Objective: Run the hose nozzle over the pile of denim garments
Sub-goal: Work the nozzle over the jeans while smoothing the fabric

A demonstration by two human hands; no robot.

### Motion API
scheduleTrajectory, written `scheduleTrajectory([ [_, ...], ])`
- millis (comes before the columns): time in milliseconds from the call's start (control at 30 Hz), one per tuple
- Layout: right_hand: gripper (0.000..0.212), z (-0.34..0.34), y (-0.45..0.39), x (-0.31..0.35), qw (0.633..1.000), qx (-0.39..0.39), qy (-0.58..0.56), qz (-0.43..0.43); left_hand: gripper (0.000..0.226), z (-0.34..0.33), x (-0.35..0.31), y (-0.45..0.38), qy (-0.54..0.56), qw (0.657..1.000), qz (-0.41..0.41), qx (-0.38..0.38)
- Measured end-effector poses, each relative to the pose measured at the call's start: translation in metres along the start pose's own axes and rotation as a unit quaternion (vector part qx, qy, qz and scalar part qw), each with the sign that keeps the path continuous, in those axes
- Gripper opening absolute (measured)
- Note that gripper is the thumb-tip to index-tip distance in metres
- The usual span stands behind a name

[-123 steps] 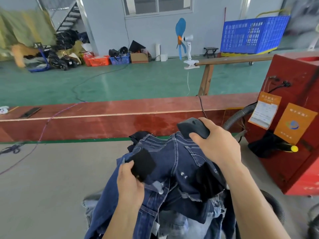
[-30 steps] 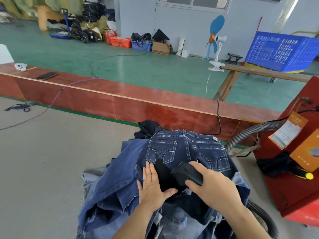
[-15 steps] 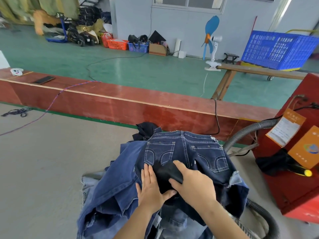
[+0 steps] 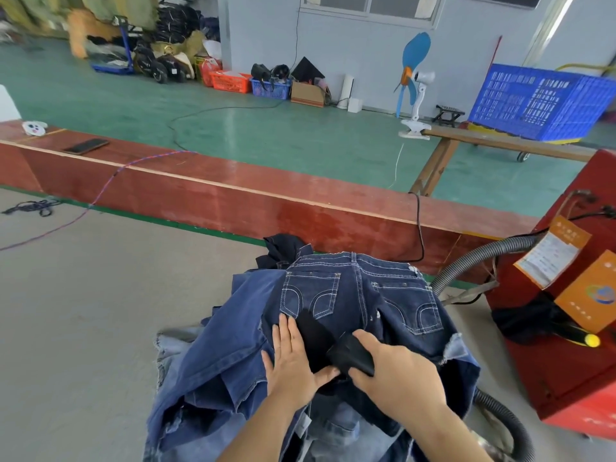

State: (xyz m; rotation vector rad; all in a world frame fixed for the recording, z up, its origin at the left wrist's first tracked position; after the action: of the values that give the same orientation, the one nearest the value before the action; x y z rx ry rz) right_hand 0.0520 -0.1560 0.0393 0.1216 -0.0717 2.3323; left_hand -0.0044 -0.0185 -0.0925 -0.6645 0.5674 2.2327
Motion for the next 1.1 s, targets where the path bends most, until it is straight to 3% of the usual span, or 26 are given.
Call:
scheduleTrajectory([
  [200, 0.059, -0.014, -0.017, 0.013, 1.0, -0.021, 0.012, -0.002, 0.123, 0.0, 0.002, -0.002, 0.007, 1.0, -0.001, -0.005],
  [467, 0.057, 0.031, -0.021, -0.011, 0.989, -0.108, -0.093, -0.048, 0.126, 0.0, 0.001, -0.002, -0.003, 1.0, -0.001, 0.009],
  [833, 0.053, -0.001, -0.004, 0.005, 1.0, -0.011, -0.005, 0.006, 0.121, 0.001, 0.0, 0.0, -0.007, 1.0, 0.005, 0.012],
  [1100, 0.059, -0.01, -0.024, 0.03, 0.999, -0.049, -0.015, 0.002, 0.117, 0.002, -0.001, 0.0, -0.001, 1.0, 0.0, -0.002],
])
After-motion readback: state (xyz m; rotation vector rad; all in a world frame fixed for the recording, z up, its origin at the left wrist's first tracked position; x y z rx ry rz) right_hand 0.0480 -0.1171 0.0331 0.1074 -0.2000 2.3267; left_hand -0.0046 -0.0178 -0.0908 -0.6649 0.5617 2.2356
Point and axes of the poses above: each hand's wrist, its own y-axis away from the middle knuckle, its own z-axis out of the back of the hand, x = y × z, the point moved 7 cm from there along -y, towards the middle knuckle, and after that the axes turned 5 degrees about -x, right-handed, at the moved point
